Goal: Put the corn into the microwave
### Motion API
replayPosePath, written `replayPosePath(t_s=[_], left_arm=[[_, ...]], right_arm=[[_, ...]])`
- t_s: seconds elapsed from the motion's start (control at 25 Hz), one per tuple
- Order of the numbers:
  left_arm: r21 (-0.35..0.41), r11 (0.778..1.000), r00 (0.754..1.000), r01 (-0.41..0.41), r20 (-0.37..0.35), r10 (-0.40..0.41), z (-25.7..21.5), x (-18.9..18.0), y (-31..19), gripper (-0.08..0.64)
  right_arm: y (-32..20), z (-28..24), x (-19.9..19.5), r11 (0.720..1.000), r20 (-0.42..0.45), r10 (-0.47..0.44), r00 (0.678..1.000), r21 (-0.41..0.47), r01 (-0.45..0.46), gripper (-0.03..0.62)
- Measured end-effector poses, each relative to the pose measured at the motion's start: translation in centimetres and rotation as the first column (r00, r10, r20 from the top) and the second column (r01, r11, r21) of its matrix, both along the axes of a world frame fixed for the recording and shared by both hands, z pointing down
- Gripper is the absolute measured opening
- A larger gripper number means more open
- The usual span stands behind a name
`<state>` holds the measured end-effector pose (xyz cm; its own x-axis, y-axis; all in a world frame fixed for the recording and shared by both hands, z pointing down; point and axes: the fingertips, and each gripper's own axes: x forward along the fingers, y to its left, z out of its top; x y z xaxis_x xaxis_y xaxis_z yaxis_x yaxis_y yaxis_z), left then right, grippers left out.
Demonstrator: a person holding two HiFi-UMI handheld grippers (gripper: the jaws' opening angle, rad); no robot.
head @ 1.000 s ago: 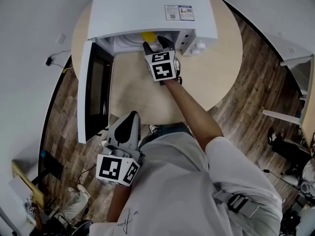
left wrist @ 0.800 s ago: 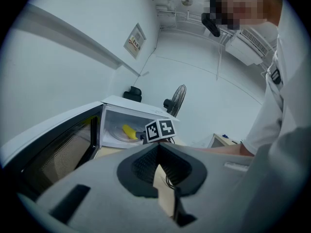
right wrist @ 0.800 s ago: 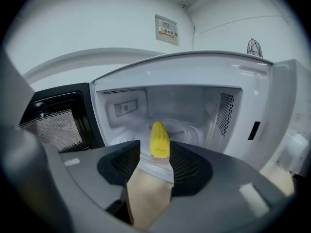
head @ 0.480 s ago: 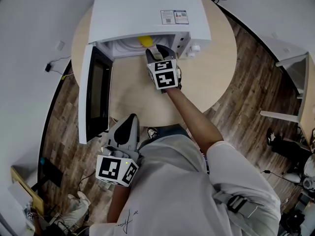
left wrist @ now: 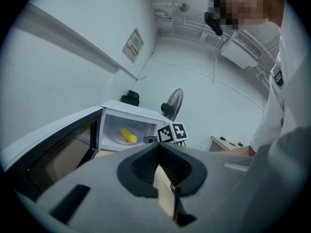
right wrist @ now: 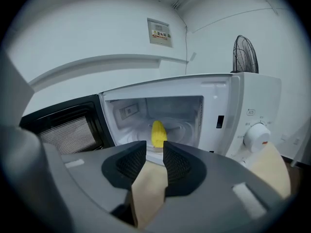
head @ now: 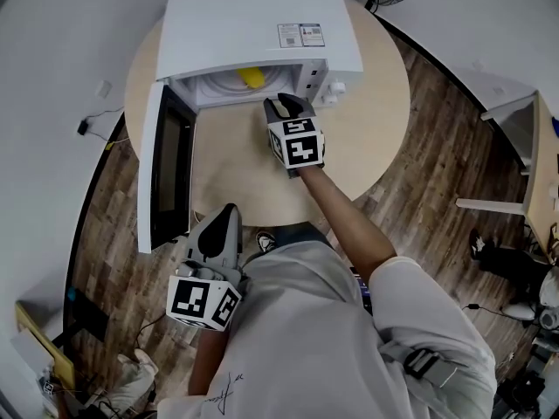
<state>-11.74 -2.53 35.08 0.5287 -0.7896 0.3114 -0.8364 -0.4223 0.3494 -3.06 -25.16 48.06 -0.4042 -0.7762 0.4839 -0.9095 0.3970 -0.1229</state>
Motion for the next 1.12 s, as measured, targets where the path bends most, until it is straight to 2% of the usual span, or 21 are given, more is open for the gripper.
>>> replayPosePath(t_s=[0.4,0.8,1.12], left_arm=[[0.015,1.000,1.000,-0.014,-0.010,0.014,-0.4,0.0,1.6,-0.009],[0.039,0.999,1.000,0.006,-0.014,-0.006,-0.8,-1.3,3.1,-0.009],[0.045,0.999,1.000,0.013,-0.024,-0.012,-0.6,-2.0,4.2,-0.009]], right_arm=[[3.6,-0.9,0.3,0.999,0.042,-0.025,0.999,-0.025,0.026,0.110],[7.6,-1.7,1.1,0.999,0.087,-0.027,0.996,-0.043,0.031,0.104],[10.7,-2.1,2.0,0.999,0.095,-0.017,0.995,-0.045,0.021,0.043]])
